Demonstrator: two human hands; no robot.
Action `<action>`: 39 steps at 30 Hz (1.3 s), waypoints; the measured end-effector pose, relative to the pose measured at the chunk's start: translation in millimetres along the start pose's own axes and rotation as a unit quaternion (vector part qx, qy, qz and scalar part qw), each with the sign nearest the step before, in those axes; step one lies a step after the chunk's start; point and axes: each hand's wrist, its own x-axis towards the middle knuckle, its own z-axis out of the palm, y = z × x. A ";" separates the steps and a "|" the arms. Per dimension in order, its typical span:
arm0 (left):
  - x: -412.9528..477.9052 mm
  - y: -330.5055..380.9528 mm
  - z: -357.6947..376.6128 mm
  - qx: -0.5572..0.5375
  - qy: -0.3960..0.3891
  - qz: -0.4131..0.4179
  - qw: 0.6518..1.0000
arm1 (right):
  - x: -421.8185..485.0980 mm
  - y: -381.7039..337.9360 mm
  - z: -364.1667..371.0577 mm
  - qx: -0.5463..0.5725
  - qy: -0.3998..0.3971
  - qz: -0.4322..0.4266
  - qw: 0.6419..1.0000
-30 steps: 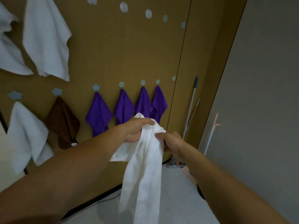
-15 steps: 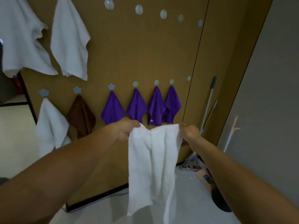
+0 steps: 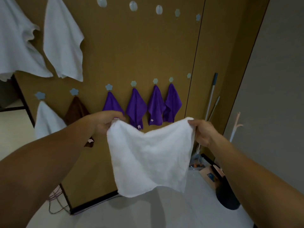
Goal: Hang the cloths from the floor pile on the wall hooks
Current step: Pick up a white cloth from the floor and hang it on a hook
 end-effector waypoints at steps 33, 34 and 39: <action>15.3 20.1 -30.8 -0.122 0.119 0.122 0.978 | 30.2 -22.2 -14.8 -0.128 -0.038 -0.072 0.988; 16.2 21.0 -29.8 -0.128 0.130 0.128 0.975 | 30.6 -20.6 -14.3 -0.136 -0.020 -0.082 0.987; 15.1 28.3 -27.3 -0.103 0.151 0.147 0.972 | 32.9 -8.3 -11.6 -0.277 0.045 -0.081 0.956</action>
